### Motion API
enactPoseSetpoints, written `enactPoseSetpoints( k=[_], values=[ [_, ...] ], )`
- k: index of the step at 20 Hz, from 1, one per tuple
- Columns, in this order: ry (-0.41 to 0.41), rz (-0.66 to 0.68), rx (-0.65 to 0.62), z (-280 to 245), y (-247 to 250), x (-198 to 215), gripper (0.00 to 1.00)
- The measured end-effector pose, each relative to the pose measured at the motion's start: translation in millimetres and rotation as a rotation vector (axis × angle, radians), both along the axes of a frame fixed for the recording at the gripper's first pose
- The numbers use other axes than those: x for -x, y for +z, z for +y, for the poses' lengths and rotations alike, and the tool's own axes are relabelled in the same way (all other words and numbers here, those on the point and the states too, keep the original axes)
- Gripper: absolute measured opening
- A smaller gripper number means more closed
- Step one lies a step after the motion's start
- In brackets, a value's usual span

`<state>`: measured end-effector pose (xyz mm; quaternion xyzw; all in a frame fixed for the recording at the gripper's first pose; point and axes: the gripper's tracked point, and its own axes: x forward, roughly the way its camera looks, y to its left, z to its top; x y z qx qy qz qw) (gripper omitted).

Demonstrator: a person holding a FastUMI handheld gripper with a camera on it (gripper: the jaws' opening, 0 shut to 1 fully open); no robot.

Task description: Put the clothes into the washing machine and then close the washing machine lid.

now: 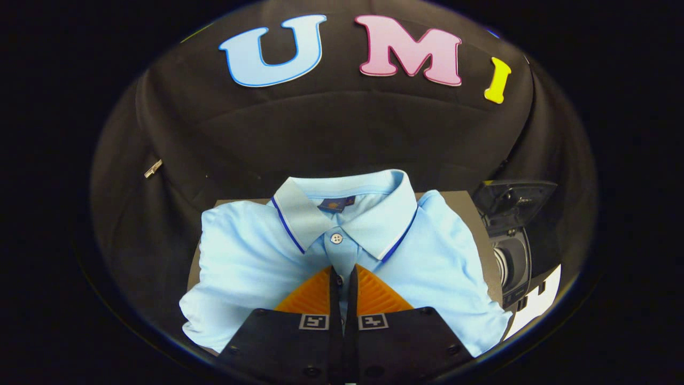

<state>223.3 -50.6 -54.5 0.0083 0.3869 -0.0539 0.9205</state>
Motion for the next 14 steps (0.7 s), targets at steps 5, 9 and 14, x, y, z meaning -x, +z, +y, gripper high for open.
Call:
enactPoseSetpoints(
  k=[5,9,14],
  values=[
    [0.041,-0.148,0.061,6.3,32.4,9.5,0.05],
    [0.056,-0.256,0.140,6.6,66.3,19.9,0.05],
    [0.061,-0.384,0.258,-2.5,117.7,40.6,0.05]
  ],
)
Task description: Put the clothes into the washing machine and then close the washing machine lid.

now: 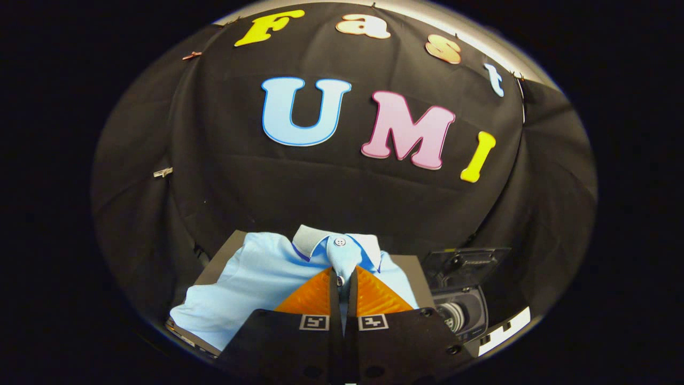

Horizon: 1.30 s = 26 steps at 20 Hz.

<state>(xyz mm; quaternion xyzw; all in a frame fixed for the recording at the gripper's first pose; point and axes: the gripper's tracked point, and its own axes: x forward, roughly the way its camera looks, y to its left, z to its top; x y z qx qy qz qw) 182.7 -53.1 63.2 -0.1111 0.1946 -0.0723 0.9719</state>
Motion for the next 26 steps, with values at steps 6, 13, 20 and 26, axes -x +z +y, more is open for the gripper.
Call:
enactPoseSetpoints(
  k=[6,13,20,26],
  values=[
    [0.016,-0.114,-0.015,-20.8,57.0,17.8,0.05],
    [0.021,-0.171,0.017,-90.3,105.7,33.7,0.05],
    [0.054,-0.190,0.054,-171.7,120.0,45.0,0.05],
    [0.023,-0.224,0.054,-251.4,126.0,43.0,0.05]
  ],
)
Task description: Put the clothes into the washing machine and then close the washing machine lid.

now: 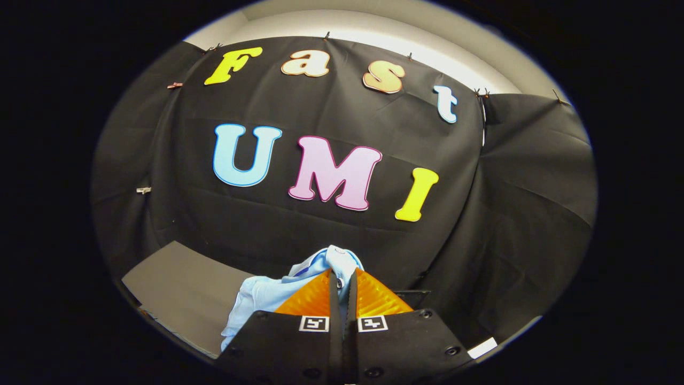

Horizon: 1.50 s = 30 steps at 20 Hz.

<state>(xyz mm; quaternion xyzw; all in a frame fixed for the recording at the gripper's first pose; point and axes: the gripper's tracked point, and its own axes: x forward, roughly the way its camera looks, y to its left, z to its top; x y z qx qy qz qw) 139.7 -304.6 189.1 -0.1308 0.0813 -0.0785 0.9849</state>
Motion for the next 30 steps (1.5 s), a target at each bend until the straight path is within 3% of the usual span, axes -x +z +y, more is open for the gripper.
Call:
enactPoseSetpoints(
  k=[12,22,30],
  values=[
    [-0.127,0.035,0.020,-111.1,-37.7,-27.9,0.05],
    [-0.176,0.197,-0.024,-147.2,-153.5,-37.6,0.05],
    [-0.125,0.378,0.016,-139.1,-263.8,-49.0,0.05]
  ],
)
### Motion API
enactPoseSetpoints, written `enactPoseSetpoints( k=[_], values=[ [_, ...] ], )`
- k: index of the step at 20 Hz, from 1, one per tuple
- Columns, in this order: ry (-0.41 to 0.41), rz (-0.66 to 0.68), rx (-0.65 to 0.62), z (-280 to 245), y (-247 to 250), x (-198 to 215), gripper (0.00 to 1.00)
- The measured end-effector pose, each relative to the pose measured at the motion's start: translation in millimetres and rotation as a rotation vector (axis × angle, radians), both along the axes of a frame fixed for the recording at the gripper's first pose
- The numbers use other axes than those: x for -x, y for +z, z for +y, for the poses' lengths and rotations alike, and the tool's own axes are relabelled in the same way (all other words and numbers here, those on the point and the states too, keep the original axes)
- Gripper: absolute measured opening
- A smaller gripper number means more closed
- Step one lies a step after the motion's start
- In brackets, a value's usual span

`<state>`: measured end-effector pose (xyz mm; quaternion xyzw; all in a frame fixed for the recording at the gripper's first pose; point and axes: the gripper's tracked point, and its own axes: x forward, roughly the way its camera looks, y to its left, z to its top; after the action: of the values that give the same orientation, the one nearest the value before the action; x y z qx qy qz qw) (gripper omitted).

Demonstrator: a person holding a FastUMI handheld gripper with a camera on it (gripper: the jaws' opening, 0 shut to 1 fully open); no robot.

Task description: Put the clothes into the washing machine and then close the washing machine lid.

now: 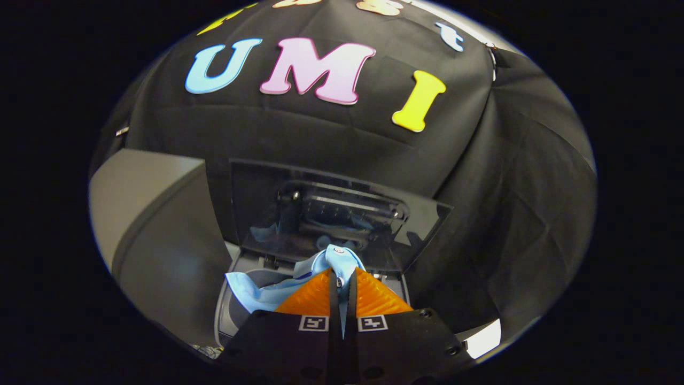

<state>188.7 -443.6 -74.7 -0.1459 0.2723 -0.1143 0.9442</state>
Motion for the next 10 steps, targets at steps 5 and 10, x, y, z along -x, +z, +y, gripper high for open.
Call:
enactPoseSetpoints(
  k=[5,10],
  values=[
    [-0.046,0.095,-0.035,-10.9,-65.6,11.4,0.05],
    [-0.072,0.203,-0.070,-21.7,-127.8,16.6,0.05]
  ],
)
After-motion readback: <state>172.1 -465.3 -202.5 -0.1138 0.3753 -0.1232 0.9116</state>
